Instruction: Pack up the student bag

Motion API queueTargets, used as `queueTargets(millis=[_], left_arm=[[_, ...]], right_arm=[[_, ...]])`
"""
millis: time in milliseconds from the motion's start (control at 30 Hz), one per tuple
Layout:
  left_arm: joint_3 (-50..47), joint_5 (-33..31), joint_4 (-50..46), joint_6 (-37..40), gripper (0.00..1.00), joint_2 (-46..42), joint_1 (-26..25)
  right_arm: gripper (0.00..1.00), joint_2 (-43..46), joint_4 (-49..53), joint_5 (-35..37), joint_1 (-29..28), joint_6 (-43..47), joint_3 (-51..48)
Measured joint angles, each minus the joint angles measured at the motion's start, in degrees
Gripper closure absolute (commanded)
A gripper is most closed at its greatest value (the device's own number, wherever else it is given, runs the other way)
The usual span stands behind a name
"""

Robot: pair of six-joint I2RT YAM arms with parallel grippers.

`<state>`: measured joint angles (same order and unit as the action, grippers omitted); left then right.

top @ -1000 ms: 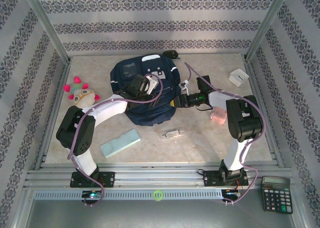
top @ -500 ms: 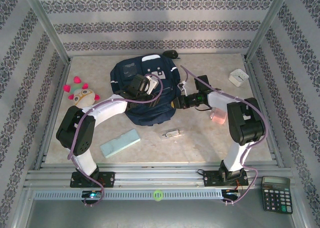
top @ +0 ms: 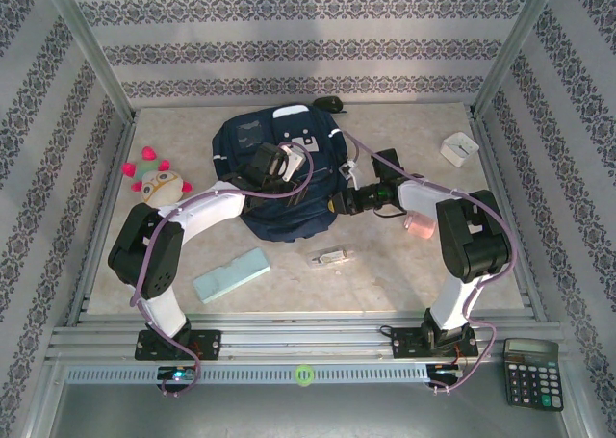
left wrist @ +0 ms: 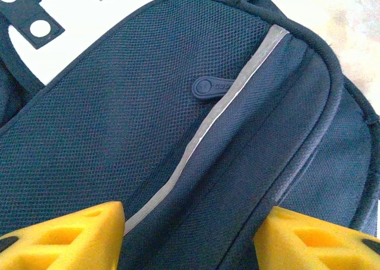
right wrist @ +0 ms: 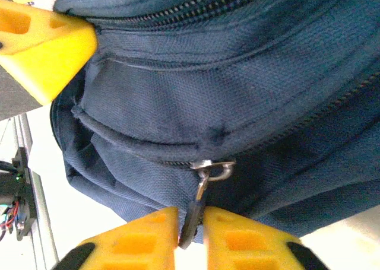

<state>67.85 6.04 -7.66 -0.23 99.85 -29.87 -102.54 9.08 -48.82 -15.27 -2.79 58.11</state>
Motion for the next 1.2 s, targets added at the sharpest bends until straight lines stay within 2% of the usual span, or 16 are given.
queueTargets(millis=[167,233,300,367,433,567,933,1200], left_arm=[[0.0,0.0,0.0,0.3,0.33,0.0,0.0],[0.0,0.0,0.0,0.5,0.35,0.0,0.1],[0.3,0.1,-0.1,1.1,0.46,0.1,0.3],[1.4,0.7,-0.3,1.5,0.69,0.5,0.5],[2.3,1.7,-0.4,1.6,0.83,1.0,0.5],[2.7,2.7,-0.4,-0.5,0.97,1.2,0.3],[6.4,-2.1,1.4,-10.9,1.00,3.5,-3.7],[9.6,-4.4,4.5,-15.1,1.00,7.0,-6.2]], right_arm=[[0.99,1.5,-1.2,1.3,0.0,-0.4,-1.7],[1.00,2.8,-1.8,2.1,0.0,-0.7,-2.5],[1.00,4.7,-2.4,3.1,0.0,-1.4,-3.5],[1.00,6.8,-3.1,4.2,-0.3,-2.3,-4.3],[1.00,8.4,-3.6,5.0,-0.9,-3.1,-4.4],[1.00,10.9,-4.6,7.1,-3.1,-5.4,-4.4],[1.00,13.9,-5.7,14.6,-11.3,-12.4,-4.4],[0.98,15.9,-5.0,25.6,-12.1,-15.9,-7.5]])
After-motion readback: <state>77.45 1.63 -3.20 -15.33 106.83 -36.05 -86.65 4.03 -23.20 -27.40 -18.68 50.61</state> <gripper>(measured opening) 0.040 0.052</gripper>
